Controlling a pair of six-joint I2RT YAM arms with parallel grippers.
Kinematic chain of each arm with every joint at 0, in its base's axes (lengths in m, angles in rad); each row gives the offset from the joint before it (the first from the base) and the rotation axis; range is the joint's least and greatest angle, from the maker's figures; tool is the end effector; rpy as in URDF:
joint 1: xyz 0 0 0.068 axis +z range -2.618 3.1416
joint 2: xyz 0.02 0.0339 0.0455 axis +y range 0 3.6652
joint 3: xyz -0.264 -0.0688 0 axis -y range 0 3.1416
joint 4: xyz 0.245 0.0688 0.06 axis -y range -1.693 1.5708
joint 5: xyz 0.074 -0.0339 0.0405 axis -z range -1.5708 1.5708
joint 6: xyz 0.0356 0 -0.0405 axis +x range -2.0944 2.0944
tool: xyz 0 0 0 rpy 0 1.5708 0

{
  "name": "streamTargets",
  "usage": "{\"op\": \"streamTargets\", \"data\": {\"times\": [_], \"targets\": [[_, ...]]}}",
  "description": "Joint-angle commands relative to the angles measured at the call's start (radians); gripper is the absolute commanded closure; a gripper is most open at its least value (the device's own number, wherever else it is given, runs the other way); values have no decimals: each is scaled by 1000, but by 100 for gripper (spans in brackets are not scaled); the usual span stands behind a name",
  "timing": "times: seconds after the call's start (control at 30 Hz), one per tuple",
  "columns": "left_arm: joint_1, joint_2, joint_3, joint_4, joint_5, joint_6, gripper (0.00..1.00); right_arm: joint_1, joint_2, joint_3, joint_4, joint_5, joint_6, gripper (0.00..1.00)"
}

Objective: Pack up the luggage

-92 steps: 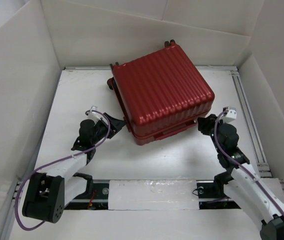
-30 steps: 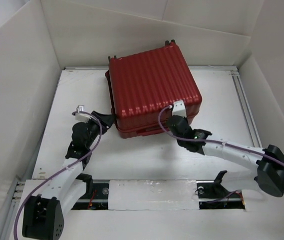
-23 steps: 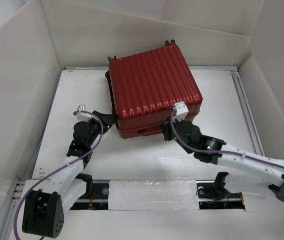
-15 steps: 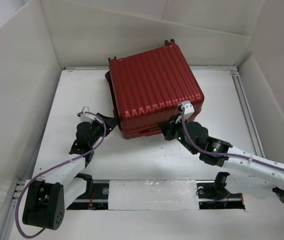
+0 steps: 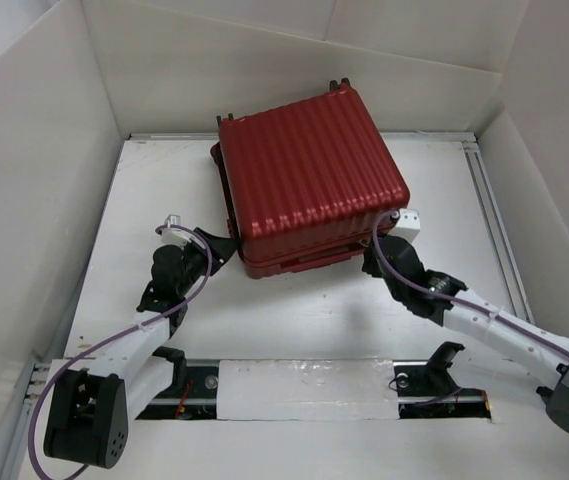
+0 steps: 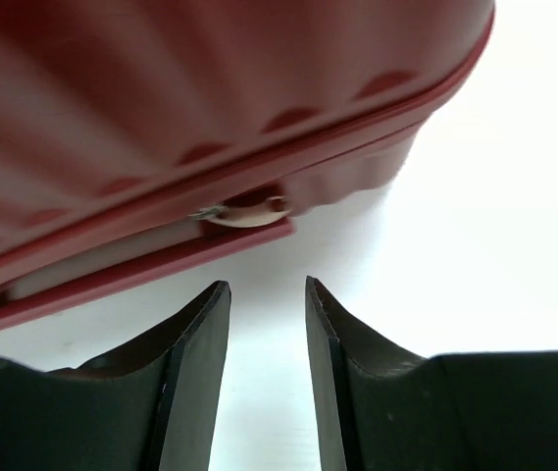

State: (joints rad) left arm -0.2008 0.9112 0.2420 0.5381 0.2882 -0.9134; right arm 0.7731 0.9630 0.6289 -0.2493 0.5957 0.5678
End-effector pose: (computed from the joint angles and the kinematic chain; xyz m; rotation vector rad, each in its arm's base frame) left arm 0.1889 -0.0488 0.2031 -0.4137 1.7690 -1.0574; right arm 0.1619 0.1301 0.2496 0.1251 2.0458 0.1898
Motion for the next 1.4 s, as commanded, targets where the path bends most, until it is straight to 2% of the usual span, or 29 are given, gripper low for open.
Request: {"op": "streamTargets", "data": {"times": [0.0, 0.1, 0.4, 0.63, 0.77, 0.8, 0.9, 0.93, 0.97, 1.03, 1.17, 1.23, 1.27, 1.37], "targets": [[-26, -20, 16, 42, 104, 11, 51, -34, 77, 84, -13, 1, -87, 57], [-26, -11, 16, 42, 104, 11, 51, -34, 134, 127, -13, -43, -157, 57], [-26, -11, 16, 62, 104, 11, 51, -44, 250, 169, 94, 12, -256, 56], [-26, -40, 6, 62, 104, 11, 52, -23, 295, 137, 325, 64, -318, 72], [-26, -40, -3, 62, 104, 11, 53, -9, 295, 106, 456, 133, -356, 78], [-26, -40, -3, 62, 104, 11, 53, 6, 305, 92, 482, 192, -356, 80], [-26, -40, -12, 71, 104, 11, 53, 15, 333, 92, 557, 251, -368, 90], [-26, -40, -12, 80, 104, 11, 53, 15, 333, 83, 574, 266, -379, 97], [-26, -40, -12, 80, 104, 11, 54, 15, 347, 83, 587, 279, -379, 100], [-26, -31, -12, 80, 104, 11, 54, 15, 359, 83, 607, 288, -368, 100], [-26, 5, -12, 117, 104, 21, 56, 81, 349, 92, 586, 176, -320, 100], [-26, 31, -21, 141, 104, 9, 57, 174, 315, 104, 541, 109, -229, 100], [-26, 50, -21, 158, 117, -1, 59, 204, 315, 104, 541, -7, -186, 100], [-26, 72, -30, 197, 144, -15, 60, 333, 330, 95, 682, -167, -62, 100]]}}
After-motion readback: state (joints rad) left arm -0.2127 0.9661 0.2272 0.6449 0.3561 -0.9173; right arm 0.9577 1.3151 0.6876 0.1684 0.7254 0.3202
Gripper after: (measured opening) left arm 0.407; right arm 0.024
